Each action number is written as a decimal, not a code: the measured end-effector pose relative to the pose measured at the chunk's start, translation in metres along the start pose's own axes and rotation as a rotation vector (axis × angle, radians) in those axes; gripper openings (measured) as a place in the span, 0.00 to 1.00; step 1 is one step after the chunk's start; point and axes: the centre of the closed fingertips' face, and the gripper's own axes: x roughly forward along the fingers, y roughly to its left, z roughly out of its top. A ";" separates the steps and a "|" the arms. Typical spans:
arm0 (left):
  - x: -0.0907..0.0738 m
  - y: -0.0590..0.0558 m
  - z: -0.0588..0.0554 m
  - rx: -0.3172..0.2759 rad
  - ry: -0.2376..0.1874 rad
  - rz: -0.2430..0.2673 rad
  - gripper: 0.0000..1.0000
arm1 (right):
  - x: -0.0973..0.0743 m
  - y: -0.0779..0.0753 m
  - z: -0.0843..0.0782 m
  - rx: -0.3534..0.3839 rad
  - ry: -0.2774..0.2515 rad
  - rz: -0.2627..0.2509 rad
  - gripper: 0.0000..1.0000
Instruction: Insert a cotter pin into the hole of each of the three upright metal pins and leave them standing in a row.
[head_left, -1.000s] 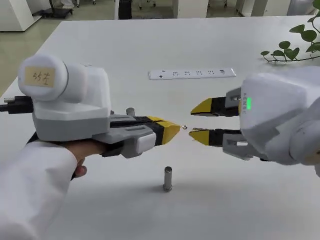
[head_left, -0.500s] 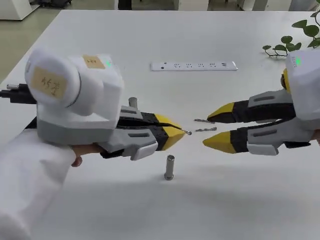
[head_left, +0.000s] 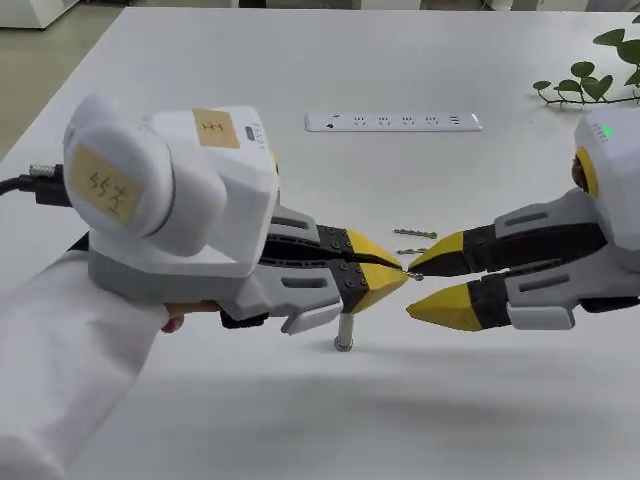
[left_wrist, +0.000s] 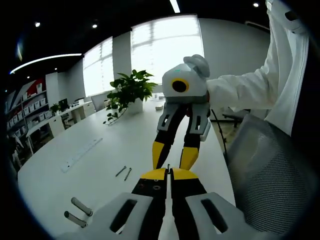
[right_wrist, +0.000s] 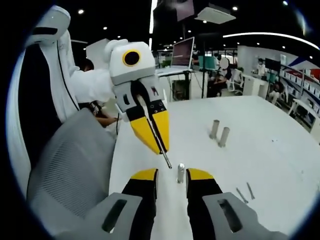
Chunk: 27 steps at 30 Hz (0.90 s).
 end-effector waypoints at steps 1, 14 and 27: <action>0.000 -0.001 0.000 0.001 -0.003 -0.005 0.00 | 0.000 0.001 0.000 -0.002 -0.001 0.005 0.16; 0.002 -0.004 -0.006 0.009 0.012 -0.017 0.00 | 0.002 0.010 0.003 -0.016 -0.026 0.023 0.00; -0.001 -0.008 -0.017 0.008 0.048 -0.039 0.00 | 0.000 0.016 0.007 -0.032 -0.036 0.053 0.00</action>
